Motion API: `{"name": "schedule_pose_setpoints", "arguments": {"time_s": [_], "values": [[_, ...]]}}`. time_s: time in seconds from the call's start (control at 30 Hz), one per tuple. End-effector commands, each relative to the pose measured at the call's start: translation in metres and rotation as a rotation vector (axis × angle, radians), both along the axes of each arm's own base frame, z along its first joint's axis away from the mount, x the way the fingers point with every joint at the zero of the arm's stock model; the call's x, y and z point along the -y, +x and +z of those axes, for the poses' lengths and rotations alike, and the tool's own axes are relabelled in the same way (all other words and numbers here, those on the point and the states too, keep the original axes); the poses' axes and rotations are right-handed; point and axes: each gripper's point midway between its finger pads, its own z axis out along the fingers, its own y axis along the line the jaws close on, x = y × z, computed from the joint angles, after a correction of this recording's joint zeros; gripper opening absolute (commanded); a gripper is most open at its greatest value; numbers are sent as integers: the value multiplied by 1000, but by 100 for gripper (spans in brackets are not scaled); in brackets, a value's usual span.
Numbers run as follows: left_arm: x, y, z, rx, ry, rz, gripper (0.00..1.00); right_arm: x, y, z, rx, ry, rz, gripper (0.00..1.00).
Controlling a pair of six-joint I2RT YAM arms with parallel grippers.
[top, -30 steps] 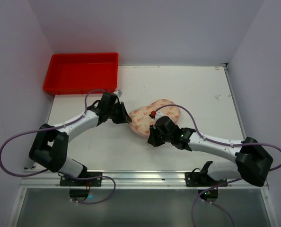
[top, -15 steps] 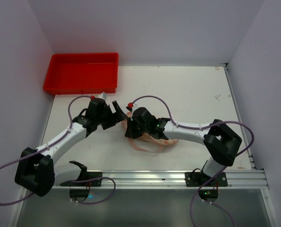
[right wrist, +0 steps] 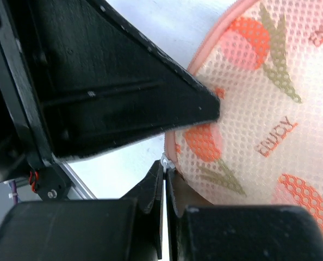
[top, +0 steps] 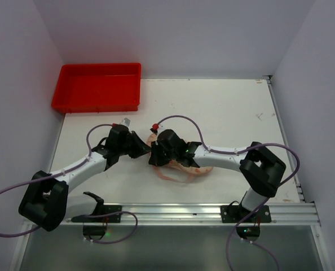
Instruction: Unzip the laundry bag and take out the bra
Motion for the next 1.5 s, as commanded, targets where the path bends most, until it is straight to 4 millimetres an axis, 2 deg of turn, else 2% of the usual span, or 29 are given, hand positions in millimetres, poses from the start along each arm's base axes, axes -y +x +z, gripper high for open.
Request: {"name": "schedule_pose_setpoints", "arguments": {"time_s": [0.0,0.13,0.17,0.23,0.3,0.33,0.4,0.47,0.57,0.6,0.67,0.77,0.8,0.83,0.87,0.9,0.93,0.97,1.0,1.03,1.1,1.13,1.17,1.2,1.23,1.3,1.37,1.4,1.47], "values": [[10,10,10,54,-56,-3,0,12,-11,16,0,20,-8,0],[2,13,1,41,-14,5,0,60,-24,8,11,-46,-47,0],[0,12,-2,31,-2,5,0,85,-29,-11,-28,-98,-70,0],[-5,14,-6,26,24,-7,0,112,-32,-7,-38,-97,-108,0],[-15,14,-12,3,63,-4,0,158,-33,-28,-95,-171,-201,0],[-18,15,-11,9,90,-22,0,169,-31,-17,-70,-147,-237,0],[-28,25,-11,27,138,-28,0,202,-34,-26,-92,-205,-323,0],[-36,33,-10,41,172,-40,0,218,-29,-15,-77,-181,-404,0],[-47,64,-10,68,255,-86,0,222,-34,-3,-115,-158,-438,0],[-49,62,-19,35,254,-91,0,222,-34,0,-119,-159,-443,0],[-45,84,-9,82,261,-121,0,213,-34,5,-120,-135,-404,0],[-28,113,0,125,212,-172,0,185,-34,11,-115,-36,-289,0],[-16,123,5,130,161,-199,6,174,-29,16,-93,-3,-264,0],[-11,128,9,138,138,-208,22,167,-29,17,-87,-3,-237,0],[-6,133,13,143,115,-216,30,152,-29,26,-73,14,-196,0],[-1,138,21,153,94,-221,41,140,-26,22,-83,8,-173,0],[-2,137,22,128,86,-201,67,130,-26,23,-82,14,-152,0],[-5,136,22,116,98,-183,76,111,-26,38,-65,48,-112,0],[-12,135,26,115,126,-148,81,95,-25,33,-82,51,-83,0],[-17,130,27,104,138,-130,87,83,-24,36,-81,64,-64,0],[-35,110,22,70,194,-71,90,47,-21,58,-55,132,-14,0],[-40,99,21,43,197,-38,92,34,-21,47,-82,119,2,0],[-46,91,33,69,196,-5,93,17,-20,57,-70,146,26,0],[-56,70,11,2,209,39,93,7,-17,60,-64,163,36,0],[-57,62,10,10,190,53,94,-2,-19,47,-93,145,56,0],[-58,30,1,-11,146,58,95,-20,-17,54,-79,160,83,0],[-48,19,12,27,55,55,94,-32,-18,48,-81,147,105,0],[-41,5,6,-4,19,32,92,-34,-17,46,-80,144,108,0],[-31,0,19,37,-21,6,89,-37,-19,40,-81,135,115,0]]}}
